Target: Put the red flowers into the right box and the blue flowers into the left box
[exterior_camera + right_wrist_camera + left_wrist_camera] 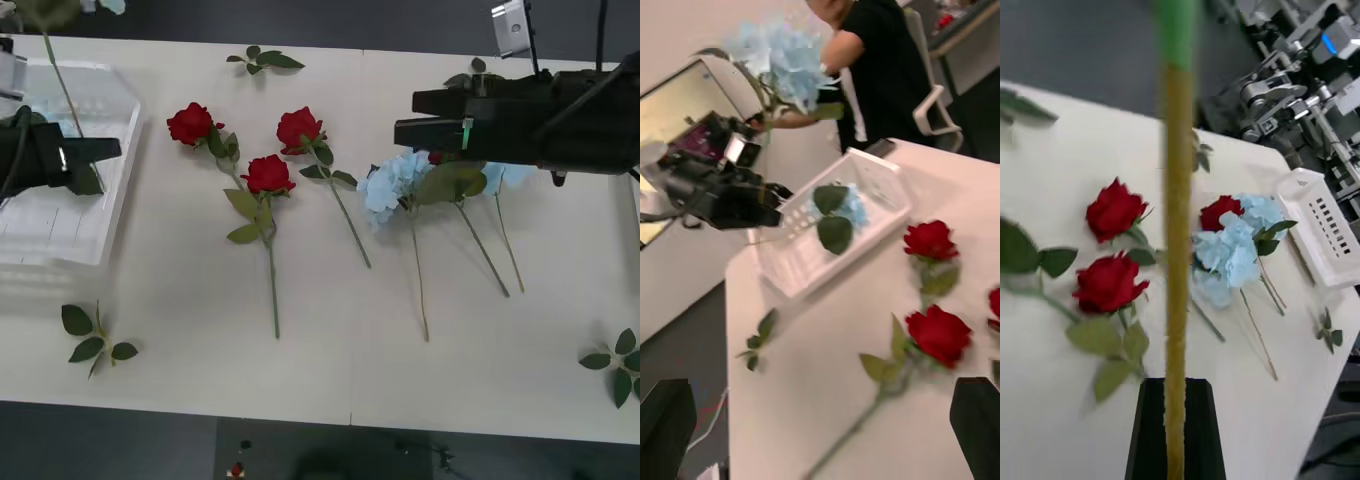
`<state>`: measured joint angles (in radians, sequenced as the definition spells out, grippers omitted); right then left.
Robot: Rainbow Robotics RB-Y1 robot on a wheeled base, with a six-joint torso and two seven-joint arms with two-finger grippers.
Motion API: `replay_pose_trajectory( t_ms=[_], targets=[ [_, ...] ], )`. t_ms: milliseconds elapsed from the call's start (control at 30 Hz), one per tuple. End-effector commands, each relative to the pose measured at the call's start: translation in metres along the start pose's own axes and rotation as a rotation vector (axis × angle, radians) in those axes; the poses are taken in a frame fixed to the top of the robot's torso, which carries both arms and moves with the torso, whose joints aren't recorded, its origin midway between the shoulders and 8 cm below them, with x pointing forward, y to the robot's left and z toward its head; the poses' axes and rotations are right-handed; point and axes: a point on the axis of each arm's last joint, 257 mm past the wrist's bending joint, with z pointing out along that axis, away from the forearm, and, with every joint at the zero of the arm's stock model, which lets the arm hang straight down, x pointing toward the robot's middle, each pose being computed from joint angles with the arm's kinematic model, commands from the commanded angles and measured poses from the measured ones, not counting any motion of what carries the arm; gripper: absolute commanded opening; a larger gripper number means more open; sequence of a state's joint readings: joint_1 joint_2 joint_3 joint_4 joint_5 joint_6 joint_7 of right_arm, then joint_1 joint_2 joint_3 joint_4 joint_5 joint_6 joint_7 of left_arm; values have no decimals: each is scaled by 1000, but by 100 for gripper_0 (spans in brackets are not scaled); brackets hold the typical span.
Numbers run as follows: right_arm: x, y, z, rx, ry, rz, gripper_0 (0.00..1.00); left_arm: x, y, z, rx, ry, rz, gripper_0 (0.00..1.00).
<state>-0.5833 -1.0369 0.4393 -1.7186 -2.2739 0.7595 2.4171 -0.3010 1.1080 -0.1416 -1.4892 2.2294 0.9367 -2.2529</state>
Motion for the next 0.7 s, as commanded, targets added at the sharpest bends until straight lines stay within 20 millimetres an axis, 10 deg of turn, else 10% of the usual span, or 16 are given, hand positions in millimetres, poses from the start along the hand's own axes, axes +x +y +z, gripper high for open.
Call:
replay_pose_trajectory(
  t_ms=[33, 433, 700],
  targets=[
    [2, -34, -26, 100, 47, 109, 100, -19, 32, -45, -101, 47, 18, 0],
    [100, -131, -89, 481, 222, 550, 100, -49, 122, -187, -524, 175, 123, 0],
    [125, -185, -129, 735, 211, 705, 100, -68, 144, -241, -689, 177, 196, 2]
  ],
)
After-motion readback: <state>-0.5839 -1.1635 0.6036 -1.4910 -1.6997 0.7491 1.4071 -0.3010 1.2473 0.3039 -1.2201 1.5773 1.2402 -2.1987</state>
